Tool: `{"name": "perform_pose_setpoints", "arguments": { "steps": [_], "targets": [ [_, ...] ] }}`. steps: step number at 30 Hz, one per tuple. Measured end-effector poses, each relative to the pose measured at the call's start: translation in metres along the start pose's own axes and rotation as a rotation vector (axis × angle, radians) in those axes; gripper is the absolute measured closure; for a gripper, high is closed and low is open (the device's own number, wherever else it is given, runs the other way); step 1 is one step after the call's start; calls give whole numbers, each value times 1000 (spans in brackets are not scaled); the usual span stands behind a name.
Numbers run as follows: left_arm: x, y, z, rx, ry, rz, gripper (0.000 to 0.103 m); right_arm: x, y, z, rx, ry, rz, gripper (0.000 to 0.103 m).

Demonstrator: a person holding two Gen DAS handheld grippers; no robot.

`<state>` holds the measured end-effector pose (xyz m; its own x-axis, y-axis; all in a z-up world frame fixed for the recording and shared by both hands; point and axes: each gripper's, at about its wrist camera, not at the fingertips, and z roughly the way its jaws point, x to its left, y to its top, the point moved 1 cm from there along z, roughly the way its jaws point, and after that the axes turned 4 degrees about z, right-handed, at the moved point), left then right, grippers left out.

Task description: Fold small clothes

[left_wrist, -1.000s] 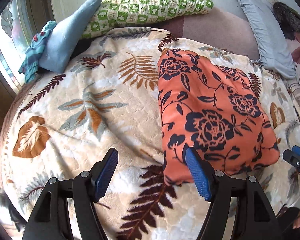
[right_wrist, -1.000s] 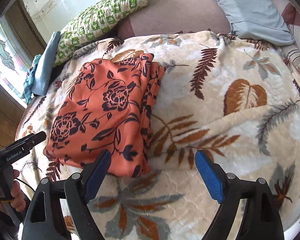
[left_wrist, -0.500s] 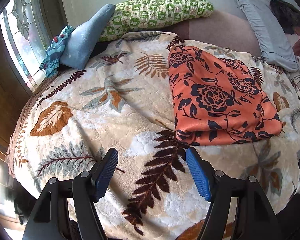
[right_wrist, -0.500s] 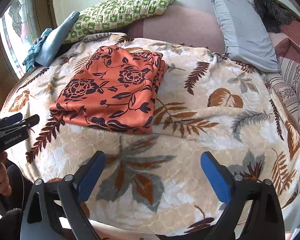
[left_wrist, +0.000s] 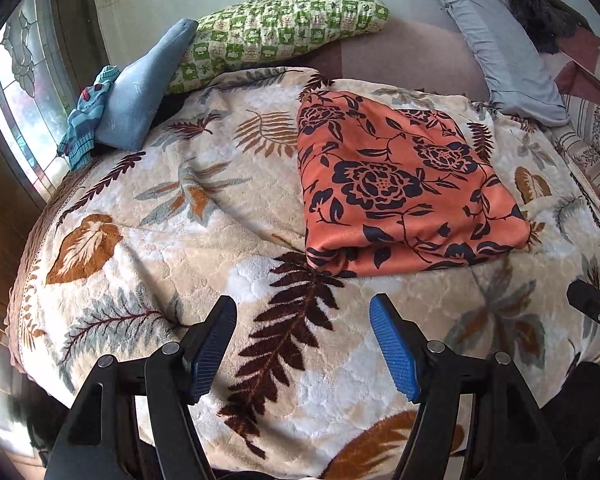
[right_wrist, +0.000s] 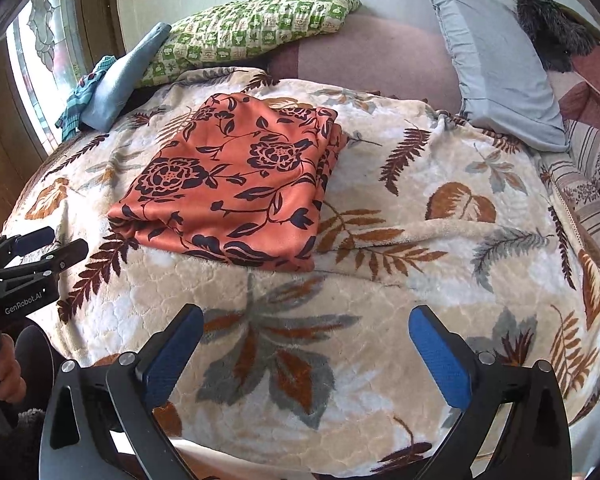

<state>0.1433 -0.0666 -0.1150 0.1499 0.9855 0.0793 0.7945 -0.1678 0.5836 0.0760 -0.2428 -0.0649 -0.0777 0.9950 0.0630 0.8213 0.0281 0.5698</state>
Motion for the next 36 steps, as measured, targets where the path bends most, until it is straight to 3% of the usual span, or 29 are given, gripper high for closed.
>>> {"name": "perform_pose_setpoints", "arguments": {
  "steps": [6,15,28,36],
  "targets": [
    [-11,-1,-6,-15,16,55,35,-20,-3,0,10,-4,26,0],
    [-22,-2,-11,-1,-39,110,35,-31,-3,-3,2,-26,21,0],
    [-30,-12,-29,-16,-95,174,35,-13,-8,-1,-3,-97,-120,0],
    [-40,-5,-39,-34,-125,170,35,-15,-9,2,7,-97,-115,0]
  ]
}}
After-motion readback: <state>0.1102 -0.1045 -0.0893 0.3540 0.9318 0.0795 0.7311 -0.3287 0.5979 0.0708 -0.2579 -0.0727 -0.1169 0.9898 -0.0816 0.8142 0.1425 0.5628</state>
